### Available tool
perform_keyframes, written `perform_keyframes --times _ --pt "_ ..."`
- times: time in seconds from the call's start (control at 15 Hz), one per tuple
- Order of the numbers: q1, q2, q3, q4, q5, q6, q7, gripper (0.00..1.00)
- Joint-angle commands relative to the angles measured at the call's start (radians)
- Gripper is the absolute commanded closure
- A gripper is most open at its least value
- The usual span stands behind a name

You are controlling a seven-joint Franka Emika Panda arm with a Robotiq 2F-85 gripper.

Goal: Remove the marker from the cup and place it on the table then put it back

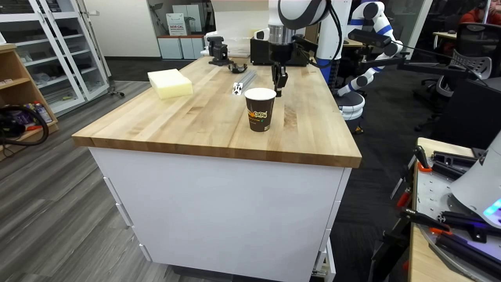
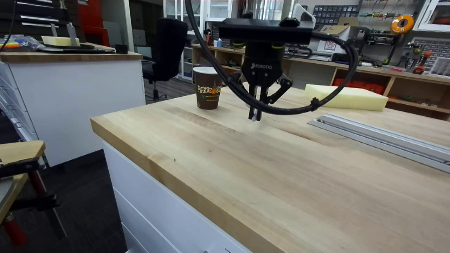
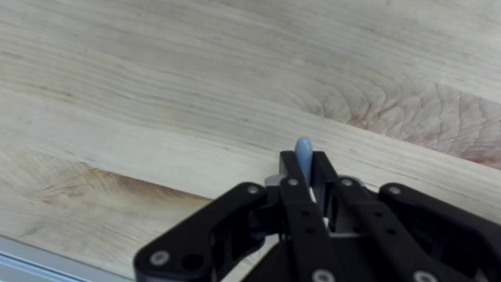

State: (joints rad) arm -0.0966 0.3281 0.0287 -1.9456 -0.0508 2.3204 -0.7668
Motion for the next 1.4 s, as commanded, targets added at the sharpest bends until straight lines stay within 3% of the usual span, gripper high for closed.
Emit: perform_keyframes --times 0.0,0.47,1.33 --pt "-0.006 -0.064 0.019 -0.008 0.022 -0.020 -0.026 0.97" --pt "0.019 -0.174 0.024 -0.020 0.015 -0.037 -0.014 0.97" --pt "0.060 -0.267 0.012 0.026 -0.012 -0.313 -0.021 0.97"
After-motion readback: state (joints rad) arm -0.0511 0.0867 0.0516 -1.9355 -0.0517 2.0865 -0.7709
